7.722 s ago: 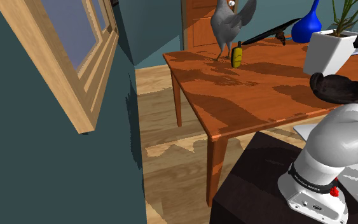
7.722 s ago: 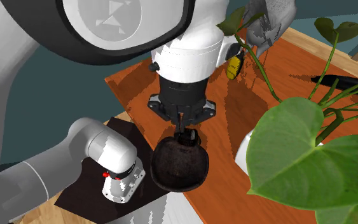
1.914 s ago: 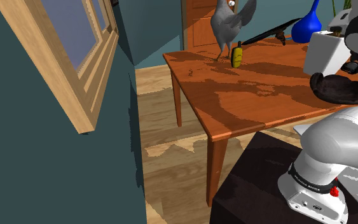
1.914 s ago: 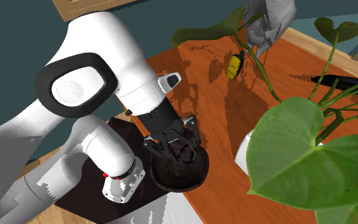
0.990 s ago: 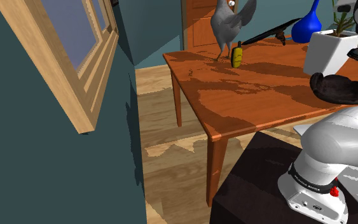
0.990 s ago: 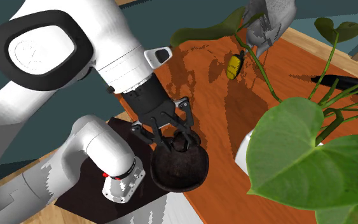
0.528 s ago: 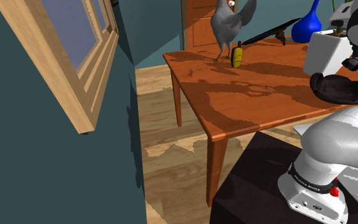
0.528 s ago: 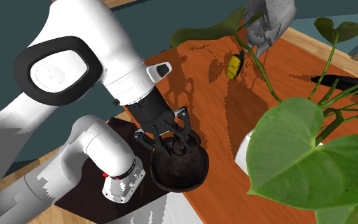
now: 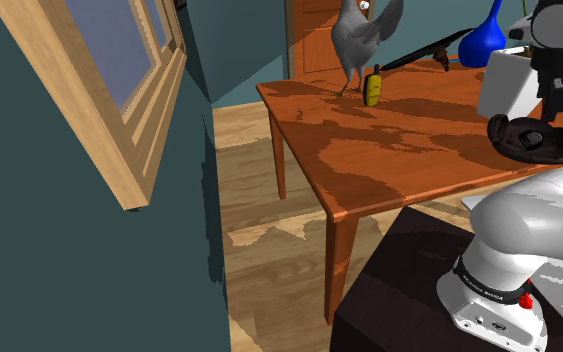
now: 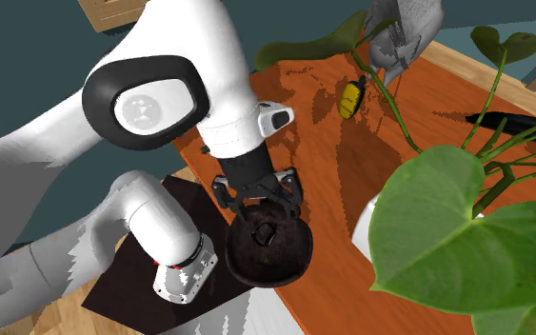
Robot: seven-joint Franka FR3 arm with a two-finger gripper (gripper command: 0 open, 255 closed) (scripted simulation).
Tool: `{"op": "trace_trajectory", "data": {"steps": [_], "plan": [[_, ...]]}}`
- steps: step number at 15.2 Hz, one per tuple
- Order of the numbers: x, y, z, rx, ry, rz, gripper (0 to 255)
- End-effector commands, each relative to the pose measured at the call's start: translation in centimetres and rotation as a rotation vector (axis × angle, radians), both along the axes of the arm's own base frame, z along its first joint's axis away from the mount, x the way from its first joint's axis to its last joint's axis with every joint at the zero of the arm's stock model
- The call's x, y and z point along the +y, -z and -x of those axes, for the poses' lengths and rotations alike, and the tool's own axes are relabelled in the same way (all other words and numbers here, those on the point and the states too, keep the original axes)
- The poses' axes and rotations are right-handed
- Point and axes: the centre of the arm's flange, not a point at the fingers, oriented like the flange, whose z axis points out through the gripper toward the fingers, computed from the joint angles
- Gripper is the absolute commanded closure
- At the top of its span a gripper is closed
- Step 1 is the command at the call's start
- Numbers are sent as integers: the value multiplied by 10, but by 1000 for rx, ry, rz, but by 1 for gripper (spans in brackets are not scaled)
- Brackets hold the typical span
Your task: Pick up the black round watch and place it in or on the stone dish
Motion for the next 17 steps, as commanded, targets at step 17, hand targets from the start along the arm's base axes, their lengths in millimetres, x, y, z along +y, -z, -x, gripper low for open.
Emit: {"op": "trace_trajectory", "data": {"steps": [17], "plan": [[-35, 44, -5, -144, 313, -201, 0]]}}
